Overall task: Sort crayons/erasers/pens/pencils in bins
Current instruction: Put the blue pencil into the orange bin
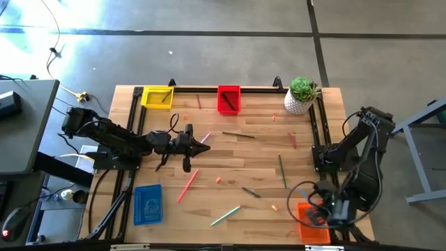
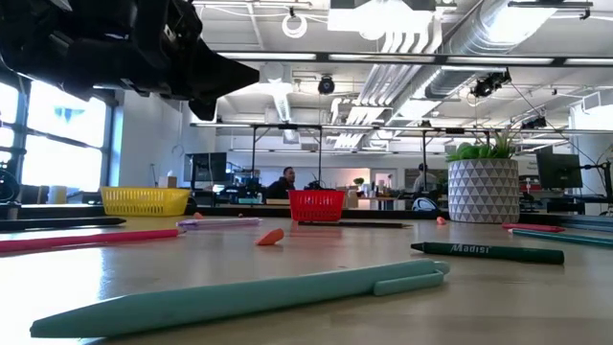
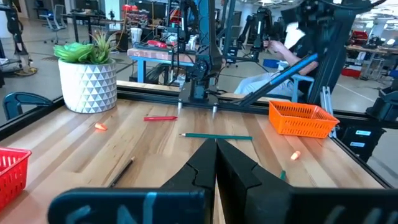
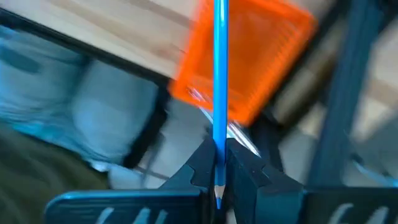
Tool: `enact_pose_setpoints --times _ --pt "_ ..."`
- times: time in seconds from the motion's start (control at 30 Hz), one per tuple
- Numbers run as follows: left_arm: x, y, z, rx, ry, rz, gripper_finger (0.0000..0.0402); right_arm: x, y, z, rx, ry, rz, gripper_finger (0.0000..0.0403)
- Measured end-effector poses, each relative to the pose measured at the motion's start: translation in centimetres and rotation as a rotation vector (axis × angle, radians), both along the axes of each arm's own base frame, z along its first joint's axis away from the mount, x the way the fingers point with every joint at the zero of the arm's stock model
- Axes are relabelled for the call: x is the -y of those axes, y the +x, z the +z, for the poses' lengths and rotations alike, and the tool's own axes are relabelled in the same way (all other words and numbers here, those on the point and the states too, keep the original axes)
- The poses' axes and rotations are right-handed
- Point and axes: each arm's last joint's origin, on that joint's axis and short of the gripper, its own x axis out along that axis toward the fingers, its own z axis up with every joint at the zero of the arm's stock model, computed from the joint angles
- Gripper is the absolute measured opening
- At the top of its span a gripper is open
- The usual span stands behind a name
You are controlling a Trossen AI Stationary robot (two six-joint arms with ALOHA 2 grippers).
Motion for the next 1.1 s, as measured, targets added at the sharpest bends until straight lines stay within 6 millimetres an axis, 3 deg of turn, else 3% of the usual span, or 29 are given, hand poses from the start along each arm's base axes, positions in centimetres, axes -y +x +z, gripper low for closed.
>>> enact_pose_setpoints --times 0.2,0.57,1.1 --pt "0.1 0.0 0.0 -0.001 0.008 -0.001 0.0000 -2.6 1.0 -0.1 -0.095 0.022 0.029 0.0016" --pt "0.5 0.0 -0.1 -0.013 0.001 -0.014 0.0000 -6.5 2.6 -4.5 -0.217 -0.026 0.040 0.0016" --pt "2.7 0.0 -0.3 -0.027 0.006 -0.032 0.0000 -8.4 3.1 -9.2 -0.272 -0.165 0.136 0.0016"
